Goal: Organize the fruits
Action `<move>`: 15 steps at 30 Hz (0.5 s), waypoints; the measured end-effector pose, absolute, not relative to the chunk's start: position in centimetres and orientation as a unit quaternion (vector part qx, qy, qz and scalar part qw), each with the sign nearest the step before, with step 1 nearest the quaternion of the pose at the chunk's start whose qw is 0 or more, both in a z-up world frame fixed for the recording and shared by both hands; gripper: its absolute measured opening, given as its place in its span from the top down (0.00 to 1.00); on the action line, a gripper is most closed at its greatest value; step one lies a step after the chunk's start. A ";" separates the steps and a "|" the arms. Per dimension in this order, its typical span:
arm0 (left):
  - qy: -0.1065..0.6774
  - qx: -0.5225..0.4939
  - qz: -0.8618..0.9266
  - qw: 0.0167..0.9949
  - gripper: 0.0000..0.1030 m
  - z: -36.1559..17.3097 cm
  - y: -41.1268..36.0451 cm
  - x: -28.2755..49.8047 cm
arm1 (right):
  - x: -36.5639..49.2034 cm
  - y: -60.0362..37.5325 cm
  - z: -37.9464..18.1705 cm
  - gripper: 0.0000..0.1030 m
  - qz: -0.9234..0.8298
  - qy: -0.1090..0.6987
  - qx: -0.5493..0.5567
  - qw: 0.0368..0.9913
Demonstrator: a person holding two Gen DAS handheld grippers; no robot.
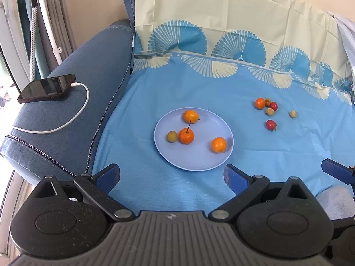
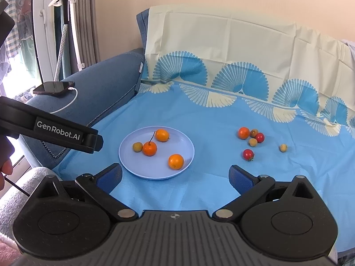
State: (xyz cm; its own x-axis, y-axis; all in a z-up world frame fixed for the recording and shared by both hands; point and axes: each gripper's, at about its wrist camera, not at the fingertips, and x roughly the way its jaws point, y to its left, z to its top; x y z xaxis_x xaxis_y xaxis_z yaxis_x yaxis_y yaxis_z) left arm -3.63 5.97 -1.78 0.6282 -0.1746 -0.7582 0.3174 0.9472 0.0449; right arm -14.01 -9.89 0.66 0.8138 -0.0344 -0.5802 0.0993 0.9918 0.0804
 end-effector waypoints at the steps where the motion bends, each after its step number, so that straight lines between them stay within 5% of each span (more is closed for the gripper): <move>1: 0.410 0.088 -0.136 0.898 0.02 -1.8 5.8 -3.6 | -13.9 -9.9 0.6 0.01 -0.034 0.305 0.054 0.950; 15: 0.430 0.096 -0.133 0.888 0.02 -3.1 4.7 -1.4 | -12.2 -10.4 -0.9 0.01 -0.028 0.323 0.059 0.944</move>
